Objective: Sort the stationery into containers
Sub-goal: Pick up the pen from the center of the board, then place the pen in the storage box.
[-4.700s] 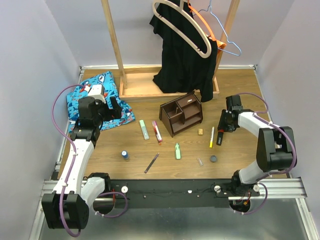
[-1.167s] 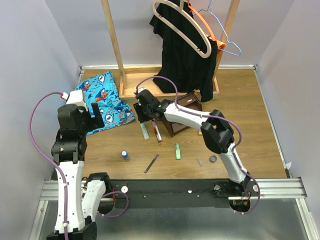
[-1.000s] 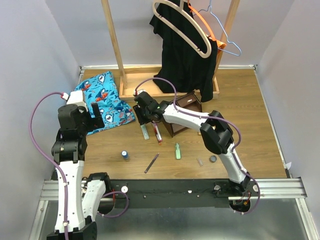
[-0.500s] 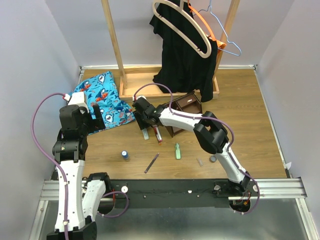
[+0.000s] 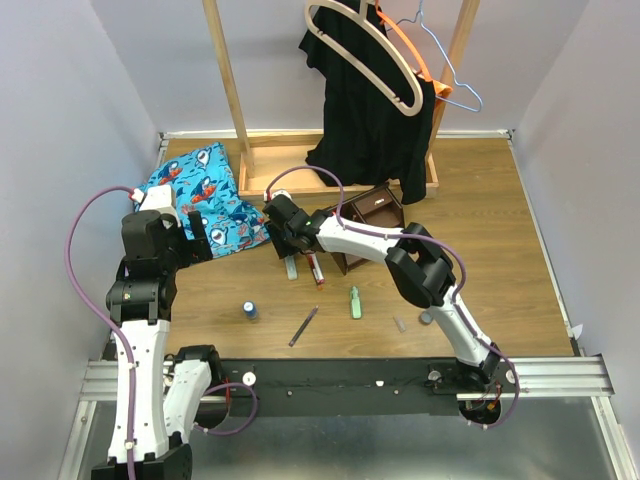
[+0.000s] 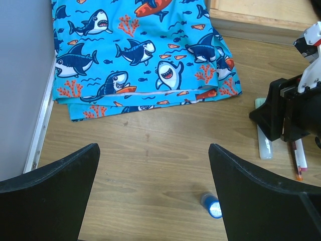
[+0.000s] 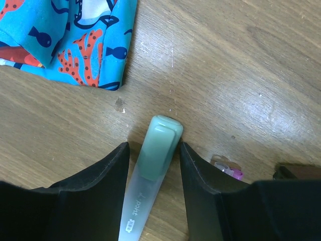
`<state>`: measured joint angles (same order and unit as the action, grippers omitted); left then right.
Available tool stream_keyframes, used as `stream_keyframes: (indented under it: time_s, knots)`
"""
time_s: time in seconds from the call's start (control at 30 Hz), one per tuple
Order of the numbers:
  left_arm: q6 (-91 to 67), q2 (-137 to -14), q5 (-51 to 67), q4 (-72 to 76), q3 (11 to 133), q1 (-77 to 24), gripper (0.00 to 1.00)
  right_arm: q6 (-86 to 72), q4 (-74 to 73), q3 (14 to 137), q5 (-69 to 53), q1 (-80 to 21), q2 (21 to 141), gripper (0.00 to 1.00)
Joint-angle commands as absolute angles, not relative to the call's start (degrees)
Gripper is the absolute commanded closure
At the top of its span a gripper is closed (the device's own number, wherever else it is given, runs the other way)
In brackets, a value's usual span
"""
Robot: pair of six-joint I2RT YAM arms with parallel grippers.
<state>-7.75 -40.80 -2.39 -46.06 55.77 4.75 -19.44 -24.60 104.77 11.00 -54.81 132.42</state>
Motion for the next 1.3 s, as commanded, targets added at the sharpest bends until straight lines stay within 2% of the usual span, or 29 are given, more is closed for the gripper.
stream_keyframes:
  time_s: [0.0, 0.07, 0.1, 0.17, 0.2, 0.27, 0.5, 0.73, 1.03, 1.13, 1.17, 1.27]
  knots:
    - [-7.91, -40.52, -2.46, -46.41, 55.28, 4.39, 0.01, -19.6, -25.49, 104.42, 12.39, -55.28, 135.61, 0.5]
    - [-8.0, -40.52, -2.55, -46.41, 55.37, 4.39, 0.01, -19.6, -25.58, 104.15, 12.48, -55.28, 135.7, 0.54]
    - [-7.91, -40.52, -2.55, -46.49, 55.37, 4.39, 0.01, -19.69, -25.58, 104.06, 12.65, -55.28, 135.79, 0.61]
    - [-7.65, -40.6, -2.55, -46.49, 55.28, 4.39, 0.01, -19.6, -25.4, 103.89, 12.74, -55.28, 135.53, 0.69]
    - [-7.56, -40.61, -2.55, -46.58, 55.2, 4.39, 0.01, -19.34, -25.31, 103.89, 12.83, -55.28, 135.35, 0.83]
    - [-7.21, -40.78, -2.72, -46.58, 55.37, 4.39, 0.01, -18.72, -24.61, 104.67, 12.13, -55.37, 133.6, 0.99]
    - [-6.16, -40.08, -1.07, -44.22, 53.44, 4.39, 0.01, -12.15, -15.31, 105.12, 12.31, -56.78, 122.18, 0.99]
    - [-7.82, -39.81, 2.88, -40.52, 51.94, 4.39, 0.01, -4.41, -4.4, 96.87, 14.24, -58.27, 109.26, 0.99]
    - [-8.96, -43.59, 11.59, -35.52, 51.5, 4.31, 0.01, -0.44, 7.89, 80.61, 29.52, -56.95, 94.77, 0.99]
    - [-9.14, -44.82, 14.58, -33.58, 51.24, 4.13, 0.01, 3.51, 20.08, 68.68, 31.73, -56.52, 88.97, 0.99]
    - [-9.23, -45.52, 15.29, -33.05, 51.07, 3.87, 0.01, 4.91, 30.13, 64.21, 31.21, -56.43, 84.59, 0.99]
    - [-8.7, -47.45, 16.96, -32.17, 51.59, 2.99, 0.01, 8.88, 35.58, 57.23, 30.85, -56.43, 81.4, 0.99]
